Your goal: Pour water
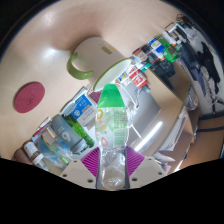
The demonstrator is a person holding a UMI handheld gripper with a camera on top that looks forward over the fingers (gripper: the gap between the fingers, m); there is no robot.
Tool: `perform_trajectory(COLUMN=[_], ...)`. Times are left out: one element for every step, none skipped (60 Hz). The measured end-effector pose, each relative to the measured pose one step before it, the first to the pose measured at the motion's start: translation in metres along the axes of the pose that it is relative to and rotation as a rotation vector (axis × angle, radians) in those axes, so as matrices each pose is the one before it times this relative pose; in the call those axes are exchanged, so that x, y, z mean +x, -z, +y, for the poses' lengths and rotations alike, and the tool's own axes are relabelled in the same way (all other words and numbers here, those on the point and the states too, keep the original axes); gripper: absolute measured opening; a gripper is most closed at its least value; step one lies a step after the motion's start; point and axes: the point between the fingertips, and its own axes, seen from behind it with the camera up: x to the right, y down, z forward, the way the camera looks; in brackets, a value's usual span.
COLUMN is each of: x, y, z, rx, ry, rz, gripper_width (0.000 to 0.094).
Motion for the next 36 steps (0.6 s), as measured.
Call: perform_trajectory(x=[0.00004,-0.00008,-0.00066,0.00023,0.00014,0.00011,-0.00007,0.00010,-0.00016,-0.00015,-0.00040,-0.00008,-0.00074,-0.00158,0.00136,-0.00090,-0.00099,-0.00125,-0.00118,-0.00157,-0.00123,-0.00656,0.00552,-0.00306,-0.00402,-0.00497,-0.00533,-0.00479,-0.00501,-0.00473,-0.00993,0.00894,-0.00091,-0.00094,-0.00056,-0.00216], y=[-0.00006,0.00028,0.00109,-0.00018,0.00017,0.00025,0.00048,0.00031,0.00061,0.00050,0.00061,0.00082,0.00096,0.00237,0.00008,0.00121,0.00097,0.00128,0.00133,0.00106,0.00378,0.00316,-0.00097,0.00122,0.00126,0.00129,0.00153,0.00134,0.00163,0.00169,0.00167,0.00127,0.00148,0.00090,0.00098,0.00052], z=[0.00100,0.00142,0.00183,0.00178,0.00164,0.00181,0.00159,0.00199,0.00191,0.00261,0.00272,0.00313,0.00337,0.00466,0.00244,0.00306,0.00253,0.00276,0.00253,0.00285,0.00354,0.00362,0.00080,0.00228,0.00246,0.00299,0.00294,0.00248,0.00126,0.00121,0.00644,-0.00540,0.00043,0.00191,0.00254,0.00625], rx=[-0.00143,-0.00264,-0.00340,-0.00356,-0.00411,-0.00457,-0.00427,-0.00555,-0.00609,-0.00742,-0.00883,-0.01041,-0.01178,-0.00856,-0.01149,-0.01044,-0.00975,-0.00940,-0.00968,-0.00966,-0.00788,-0.00967,-0.00852,-0.00696,-0.00592,-0.00692,-0.00610,-0.00326,0.00059,0.00720,0.01741,-0.01074,0.00311,0.00258,-0.00586,-0.01596], ry=[-0.0010,-0.0037,-0.0071,-0.0090,-0.0121,-0.0159,-0.0199,-0.0249,-0.0311,-0.0382,-0.0466,-0.0543,-0.0623,-0.0762,-0.0666,-0.0785,-0.0811,-0.0819,-0.0804,-0.0795,-0.0831,-0.0884,-0.0741,-0.0845,-0.0850,-0.0874,-0.0914,-0.0947,-0.0957,-0.0971,-0.0946,-0.0712,-0.0722,-0.0704,-0.0674,-0.0668], rz=[-0.00031,0.00036,0.00134,0.00030,0.00043,0.00018,-0.00039,-0.00025,-0.00072,-0.00116,-0.00116,-0.00062,-0.00063,0.00305,-0.01048,-0.00253,-0.00313,-0.00114,-0.00156,-0.00186,-0.00071,0.01636,-0.02590,-0.00652,-0.00999,-0.01249,-0.01311,-0.01273,-0.01236,-0.01182,0.00245,-0.03234,-0.00876,-0.00628,-0.00906,-0.01237], gripper_width=[0.0326,0.0326,0.0326,0.0326,0.0326,0.0326,0.0327,0.0326,0.0326,0.0326,0.0327,0.0328,0.0327,0.0326,0.0325,0.0325,0.0325,0.0326,0.0327,0.0327,0.0328,0.0328,0.0329,0.0328,0.0329,0.0329,0.0330,0.0328,0.0330,0.0330,0.0330,0.0328,0.0329,0.0329,0.0328,0.0328])
